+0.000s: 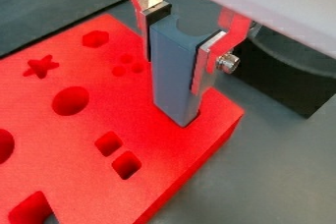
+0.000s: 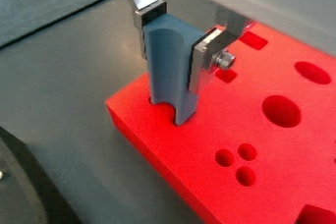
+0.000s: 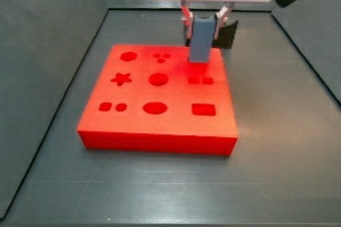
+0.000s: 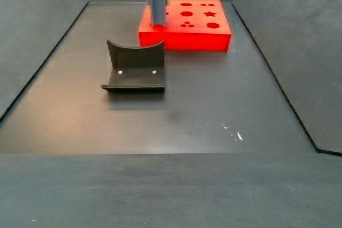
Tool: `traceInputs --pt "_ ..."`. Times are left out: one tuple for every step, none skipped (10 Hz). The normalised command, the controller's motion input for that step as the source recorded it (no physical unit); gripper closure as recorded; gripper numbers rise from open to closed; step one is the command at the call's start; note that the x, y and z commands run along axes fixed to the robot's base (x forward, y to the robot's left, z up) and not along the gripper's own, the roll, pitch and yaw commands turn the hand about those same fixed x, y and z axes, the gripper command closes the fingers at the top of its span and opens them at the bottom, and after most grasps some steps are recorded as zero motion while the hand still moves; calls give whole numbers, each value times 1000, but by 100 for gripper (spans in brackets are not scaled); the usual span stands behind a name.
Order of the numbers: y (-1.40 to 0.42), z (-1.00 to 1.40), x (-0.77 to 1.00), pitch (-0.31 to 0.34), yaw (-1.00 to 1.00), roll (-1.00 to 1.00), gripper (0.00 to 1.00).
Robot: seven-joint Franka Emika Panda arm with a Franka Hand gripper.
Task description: Insert the arch object.
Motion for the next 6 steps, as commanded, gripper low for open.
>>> traceInputs --pt "100 -943 109 -10 29 104 100" --pt "134 -897 34 0 31 149 100" --pt "151 -717 -209 0 0 130 100" --pt "51 -483 -234 0 0 93 100" --pt "0 -34 0 0 0 24 100" --pt "0 0 0 0 0 0 100"
